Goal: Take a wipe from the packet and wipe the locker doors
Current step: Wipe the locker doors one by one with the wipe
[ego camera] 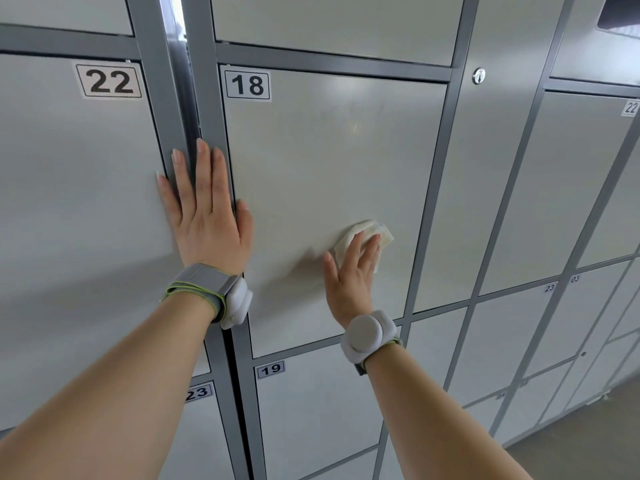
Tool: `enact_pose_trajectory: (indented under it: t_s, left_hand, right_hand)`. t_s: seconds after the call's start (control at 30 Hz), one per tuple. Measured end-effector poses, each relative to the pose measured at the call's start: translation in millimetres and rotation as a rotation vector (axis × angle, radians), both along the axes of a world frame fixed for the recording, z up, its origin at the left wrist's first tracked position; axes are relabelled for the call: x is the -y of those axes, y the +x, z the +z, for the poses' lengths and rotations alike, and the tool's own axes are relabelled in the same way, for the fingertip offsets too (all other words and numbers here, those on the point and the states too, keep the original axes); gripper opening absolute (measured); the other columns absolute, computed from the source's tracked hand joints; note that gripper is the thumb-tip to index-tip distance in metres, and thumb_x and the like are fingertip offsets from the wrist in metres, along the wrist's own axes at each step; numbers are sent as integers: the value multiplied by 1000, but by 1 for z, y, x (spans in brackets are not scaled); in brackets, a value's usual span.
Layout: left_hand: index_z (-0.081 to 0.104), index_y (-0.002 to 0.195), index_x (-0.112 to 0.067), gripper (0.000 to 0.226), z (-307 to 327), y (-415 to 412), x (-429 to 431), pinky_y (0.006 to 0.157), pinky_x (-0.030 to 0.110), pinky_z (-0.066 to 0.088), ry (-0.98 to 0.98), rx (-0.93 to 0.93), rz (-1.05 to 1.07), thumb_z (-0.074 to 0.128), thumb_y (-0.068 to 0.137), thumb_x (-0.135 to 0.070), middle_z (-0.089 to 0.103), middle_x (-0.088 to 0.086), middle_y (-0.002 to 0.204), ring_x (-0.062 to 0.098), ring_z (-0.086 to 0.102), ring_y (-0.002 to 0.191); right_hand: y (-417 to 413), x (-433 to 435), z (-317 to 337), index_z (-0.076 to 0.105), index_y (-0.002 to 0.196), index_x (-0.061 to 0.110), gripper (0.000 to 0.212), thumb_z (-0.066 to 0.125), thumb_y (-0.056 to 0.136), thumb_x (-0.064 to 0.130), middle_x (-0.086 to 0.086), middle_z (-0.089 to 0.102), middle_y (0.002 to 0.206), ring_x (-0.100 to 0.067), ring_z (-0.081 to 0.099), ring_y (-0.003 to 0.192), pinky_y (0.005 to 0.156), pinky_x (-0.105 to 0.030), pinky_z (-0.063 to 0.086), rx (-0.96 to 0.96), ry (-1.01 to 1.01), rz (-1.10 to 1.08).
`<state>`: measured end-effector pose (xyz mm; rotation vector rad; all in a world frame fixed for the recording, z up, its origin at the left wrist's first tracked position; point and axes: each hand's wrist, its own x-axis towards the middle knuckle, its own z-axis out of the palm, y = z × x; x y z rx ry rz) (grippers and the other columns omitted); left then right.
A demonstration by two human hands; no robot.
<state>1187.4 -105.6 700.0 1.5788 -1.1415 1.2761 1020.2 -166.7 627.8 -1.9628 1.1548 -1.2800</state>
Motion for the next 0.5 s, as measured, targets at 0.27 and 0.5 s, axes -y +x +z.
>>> enact_pose_trajectory:
  t_s: [0.27,0.5]
  left_hand:
    - [27,146,-2,67,-3,11,-16,116,46,-3,50,47,-44,50,85,-15,23,19,153,38,15,141]
    - [23,144,8,62,-22,30,-31,117,40,-7,49,5,-31,41,92,-20,21,27,151,38,13,140]
  right_hand:
    - [16,-18,33,0,151,15,69,35,99,43,-9,-23,155,-21,-26,142,116,-35,-10,72,-56,123]
    - [21,-23,-13,-5,150,19,75,29,93,54,-8,-25,154,-19,-26,141,114,-29,-15,-36,-31,53]
